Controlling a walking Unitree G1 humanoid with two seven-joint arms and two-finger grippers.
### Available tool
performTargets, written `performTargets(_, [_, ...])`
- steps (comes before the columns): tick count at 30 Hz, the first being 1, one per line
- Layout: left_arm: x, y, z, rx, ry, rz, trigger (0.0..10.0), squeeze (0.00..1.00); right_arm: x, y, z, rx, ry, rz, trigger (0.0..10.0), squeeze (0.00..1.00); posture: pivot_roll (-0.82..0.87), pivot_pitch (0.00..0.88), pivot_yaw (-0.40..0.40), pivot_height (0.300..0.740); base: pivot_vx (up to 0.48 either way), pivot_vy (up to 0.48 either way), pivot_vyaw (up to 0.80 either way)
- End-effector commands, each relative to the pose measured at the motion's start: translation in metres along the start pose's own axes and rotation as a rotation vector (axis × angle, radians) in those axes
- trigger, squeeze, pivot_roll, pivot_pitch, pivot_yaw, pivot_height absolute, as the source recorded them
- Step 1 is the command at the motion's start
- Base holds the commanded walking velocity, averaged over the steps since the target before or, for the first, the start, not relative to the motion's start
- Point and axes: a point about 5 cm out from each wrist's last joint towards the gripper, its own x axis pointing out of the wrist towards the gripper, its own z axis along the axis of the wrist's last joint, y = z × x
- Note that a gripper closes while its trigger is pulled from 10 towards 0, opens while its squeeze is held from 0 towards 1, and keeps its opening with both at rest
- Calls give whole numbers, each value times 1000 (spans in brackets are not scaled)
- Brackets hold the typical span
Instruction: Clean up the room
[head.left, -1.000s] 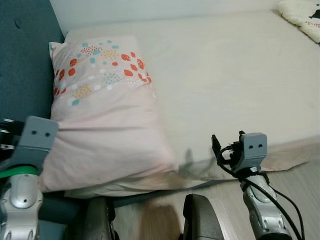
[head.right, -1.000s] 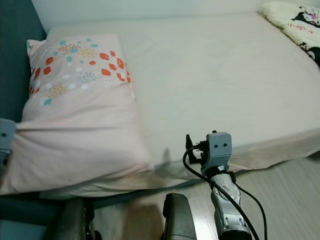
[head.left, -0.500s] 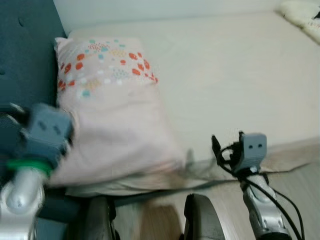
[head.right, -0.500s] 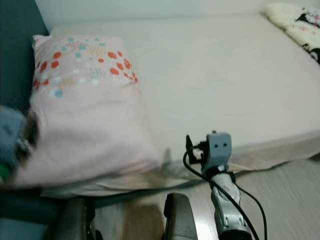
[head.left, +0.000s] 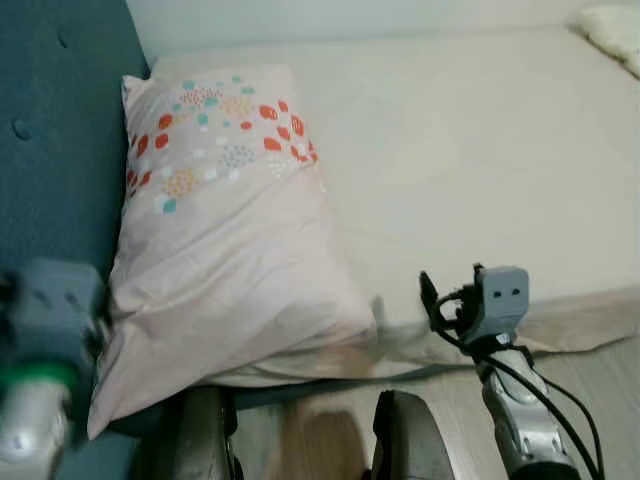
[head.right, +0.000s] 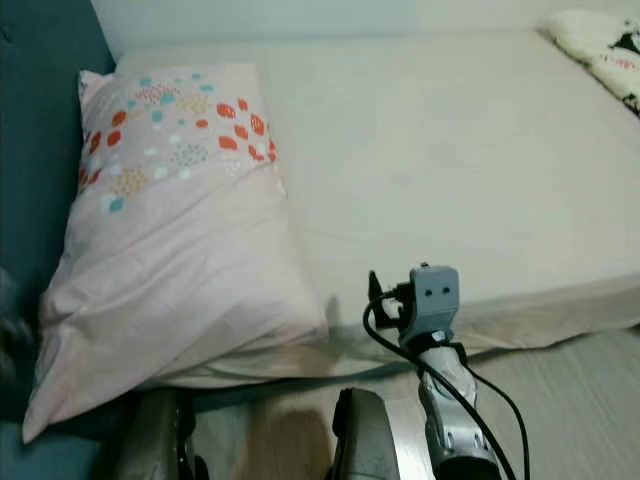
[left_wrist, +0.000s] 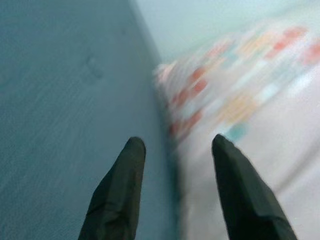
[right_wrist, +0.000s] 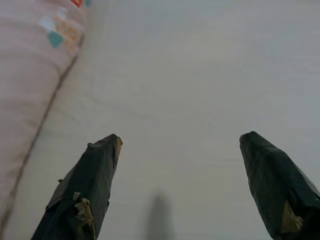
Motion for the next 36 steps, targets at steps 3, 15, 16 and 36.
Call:
performTargets(3, [7, -37, 29, -175, -83, -292, 10000, 0, -6, 2, 0, 35, -8, -9, 10000, 0, 106, 143, -9, 575, 0, 0, 0])
performTargets(15, [41, -126, -16, -353, 118, -430, 10000, 0, -13, 19, 44, 39, -221, -106, 10000, 0, 31, 116, -13, 600, 0, 0, 0])
performTargets(16, [41, -126, -16, -353, 118, -430, 10000, 0, -13, 19, 44, 39, -221, -106, 10000, 0, 31, 116, -13, 600, 0, 0, 0])
performTargets(36, [58, -141, -11, -279, -41, -408, 10000, 0, -18, 18, 70, -100, -310, -197, 10000, 0, 1, 76, -12, 679, 0, 0, 0])
